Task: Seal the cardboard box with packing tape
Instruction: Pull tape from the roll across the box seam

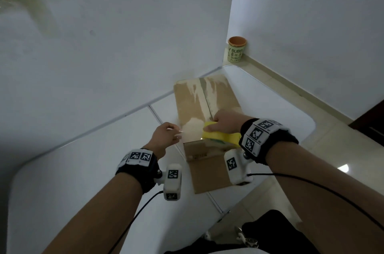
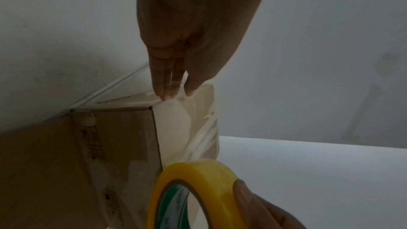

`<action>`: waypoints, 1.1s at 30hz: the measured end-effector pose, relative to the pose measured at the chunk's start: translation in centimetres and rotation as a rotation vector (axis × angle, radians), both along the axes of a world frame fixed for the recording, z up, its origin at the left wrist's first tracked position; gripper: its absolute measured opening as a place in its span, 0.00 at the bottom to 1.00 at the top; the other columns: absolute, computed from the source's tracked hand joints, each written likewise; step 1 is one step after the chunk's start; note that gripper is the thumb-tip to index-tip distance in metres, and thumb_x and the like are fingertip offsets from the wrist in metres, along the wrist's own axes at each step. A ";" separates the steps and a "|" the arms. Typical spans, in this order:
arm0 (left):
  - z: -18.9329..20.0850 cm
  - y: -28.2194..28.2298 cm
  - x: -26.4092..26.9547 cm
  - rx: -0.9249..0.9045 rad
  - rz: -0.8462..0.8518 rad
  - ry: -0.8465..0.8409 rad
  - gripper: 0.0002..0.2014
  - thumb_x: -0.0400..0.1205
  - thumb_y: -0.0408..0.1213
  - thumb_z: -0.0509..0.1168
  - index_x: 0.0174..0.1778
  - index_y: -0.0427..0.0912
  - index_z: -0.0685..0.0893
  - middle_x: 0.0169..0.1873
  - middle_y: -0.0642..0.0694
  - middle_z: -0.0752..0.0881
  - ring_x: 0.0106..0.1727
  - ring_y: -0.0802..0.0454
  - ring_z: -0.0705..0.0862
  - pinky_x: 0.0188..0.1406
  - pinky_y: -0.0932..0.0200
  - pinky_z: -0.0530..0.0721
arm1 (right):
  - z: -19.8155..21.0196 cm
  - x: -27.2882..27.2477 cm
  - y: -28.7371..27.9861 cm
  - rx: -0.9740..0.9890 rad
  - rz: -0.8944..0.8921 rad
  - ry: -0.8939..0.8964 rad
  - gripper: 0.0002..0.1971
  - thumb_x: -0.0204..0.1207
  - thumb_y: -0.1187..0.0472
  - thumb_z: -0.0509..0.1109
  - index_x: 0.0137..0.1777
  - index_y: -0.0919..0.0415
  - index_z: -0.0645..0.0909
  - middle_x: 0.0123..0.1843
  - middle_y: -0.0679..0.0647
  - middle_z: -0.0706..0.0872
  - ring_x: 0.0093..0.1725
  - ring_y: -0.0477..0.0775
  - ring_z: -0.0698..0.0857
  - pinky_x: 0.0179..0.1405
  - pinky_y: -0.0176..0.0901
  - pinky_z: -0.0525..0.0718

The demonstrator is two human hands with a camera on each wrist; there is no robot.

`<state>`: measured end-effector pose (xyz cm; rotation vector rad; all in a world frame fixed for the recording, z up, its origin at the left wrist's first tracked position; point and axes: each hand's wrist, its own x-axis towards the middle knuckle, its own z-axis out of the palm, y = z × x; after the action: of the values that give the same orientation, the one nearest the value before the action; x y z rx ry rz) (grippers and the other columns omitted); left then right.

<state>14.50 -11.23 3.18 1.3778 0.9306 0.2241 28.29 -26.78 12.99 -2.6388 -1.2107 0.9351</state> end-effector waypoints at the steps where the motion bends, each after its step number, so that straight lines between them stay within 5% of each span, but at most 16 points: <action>1: 0.0 0.2 0.3 0.016 -0.004 -0.014 0.03 0.82 0.28 0.65 0.48 0.32 0.81 0.40 0.37 0.85 0.40 0.46 0.83 0.47 0.56 0.86 | 0.0 0.4 -0.5 -0.004 -0.014 0.004 0.27 0.77 0.40 0.66 0.26 0.54 0.59 0.27 0.47 0.63 0.27 0.45 0.63 0.27 0.37 0.60; 3: 0.4 0.4 0.6 0.015 -0.030 -0.047 0.06 0.82 0.28 0.66 0.51 0.28 0.82 0.37 0.38 0.85 0.38 0.48 0.83 0.51 0.55 0.86 | 0.1 1.0 -1.1 -0.020 -0.043 0.026 0.26 0.79 0.37 0.62 0.28 0.55 0.65 0.30 0.47 0.67 0.30 0.44 0.68 0.30 0.35 0.65; 5: 0.6 0.8 0.4 -0.019 -0.050 -0.068 0.04 0.82 0.27 0.66 0.50 0.29 0.83 0.36 0.40 0.84 0.38 0.50 0.83 0.50 0.58 0.85 | 0.2 1.3 -1.4 -0.042 -0.053 0.079 0.28 0.80 0.35 0.56 0.48 0.60 0.81 0.48 0.54 0.82 0.48 0.53 0.82 0.50 0.42 0.78; 7: 0.5 1.1 0.0 -0.078 -0.052 -0.078 0.03 0.83 0.26 0.65 0.49 0.31 0.83 0.37 0.41 0.83 0.40 0.51 0.82 0.49 0.62 0.85 | 0.6 1.3 -1.8 -0.046 -0.088 0.197 0.31 0.82 0.38 0.56 0.71 0.63 0.75 0.71 0.59 0.78 0.69 0.61 0.77 0.68 0.53 0.74; 9: 0.2 1.3 -0.6 -0.124 -0.038 -0.079 0.02 0.83 0.26 0.65 0.47 0.31 0.83 0.38 0.41 0.84 0.41 0.51 0.82 0.48 0.64 0.86 | 1.4 1.3 -2.1 -0.046 -0.196 0.428 0.29 0.83 0.46 0.61 0.78 0.63 0.67 0.77 0.61 0.71 0.74 0.64 0.73 0.69 0.55 0.73; 11: -0.2 1.1 -1.2 -0.129 -0.027 -0.082 0.03 0.82 0.25 0.65 0.46 0.31 0.83 0.38 0.40 0.83 0.41 0.49 0.81 0.48 0.62 0.85 | 1.6 1.6 -2.2 -0.064 -0.227 0.516 0.30 0.79 0.46 0.66 0.76 0.63 0.69 0.72 0.62 0.76 0.69 0.65 0.77 0.64 0.54 0.77; 14: -0.7 0.3 -1.2 -0.109 -0.016 -0.079 0.03 0.82 0.25 0.65 0.47 0.29 0.83 0.38 0.39 0.83 0.40 0.49 0.82 0.50 0.61 0.85 | 1.6 1.7 -1.5 -0.158 0.033 0.198 0.27 0.75 0.37 0.66 0.58 0.62 0.79 0.47 0.53 0.80 0.45 0.54 0.80 0.50 0.46 0.78; 16: -1.1 -0.1 -1.5 -0.110 0.010 -0.082 0.03 0.82 0.25 0.65 0.48 0.28 0.82 0.37 0.40 0.83 0.39 0.49 0.82 0.49 0.60 0.86 | 1.6 1.1 -1.0 -0.224 0.158 0.015 0.25 0.77 0.37 0.64 0.40 0.61 0.74 0.34 0.49 0.72 0.32 0.49 0.71 0.34 0.40 0.69; 18: -1.5 0.3 -2.2 -0.102 0.048 -0.089 0.03 0.83 0.25 0.64 0.48 0.28 0.82 0.36 0.40 0.82 0.38 0.49 0.81 0.48 0.61 0.86 | 1.5 1.0 -1.0 -0.242 0.182 -0.088 0.25 0.78 0.40 0.65 0.31 0.59 0.69 0.31 0.52 0.70 0.29 0.49 0.68 0.30 0.40 0.67; 20: -1.9 0.5 -3.0 -0.112 0.050 -0.117 0.04 0.83 0.25 0.64 0.50 0.28 0.81 0.37 0.40 0.83 0.38 0.49 0.81 0.47 0.63 0.87 | 1.4 1.3 -1.4 -0.255 0.175 -0.180 0.23 0.78 0.41 0.66 0.42 0.65 0.79 0.41 0.57 0.82 0.36 0.53 0.77 0.37 0.42 0.75; 23: -2.4 -0.2 -3.8 -0.161 0.010 -0.140 0.05 0.83 0.26 0.64 0.52 0.29 0.81 0.39 0.40 0.84 0.41 0.50 0.84 0.48 0.63 0.88 | 1.5 1.3 -1.7 -0.258 0.156 -0.279 0.24 0.77 0.43 0.68 0.59 0.65 0.81 0.52 0.57 0.85 0.44 0.55 0.79 0.43 0.45 0.77; 28: -3.2 -1.2 -4.1 -0.243 0.062 -0.181 0.06 0.79 0.24 0.69 0.50 0.34 0.81 0.42 0.42 0.84 0.45 0.50 0.85 0.54 0.59 0.87 | 0.4 0.1 -1.5 -0.248 0.175 -0.401 0.18 0.79 0.48 0.68 0.57 0.64 0.83 0.46 0.54 0.79 0.49 0.56 0.83 0.43 0.44 0.76; 33: -3.8 -2.2 -3.9 -0.110 0.124 -0.167 0.07 0.79 0.22 0.68 0.42 0.37 0.80 0.38 0.46 0.81 0.42 0.50 0.82 0.54 0.57 0.84 | -0.6 -0.9 -0.6 -0.252 0.191 -0.479 0.13 0.81 0.52 0.64 0.55 0.62 0.83 0.47 0.55 0.83 0.44 0.54 0.80 0.41 0.43 0.75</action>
<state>10.61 -13.43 -0.58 1.1831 0.8771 0.3714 27.37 -27.41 12.36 -3.1113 -1.5550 0.5124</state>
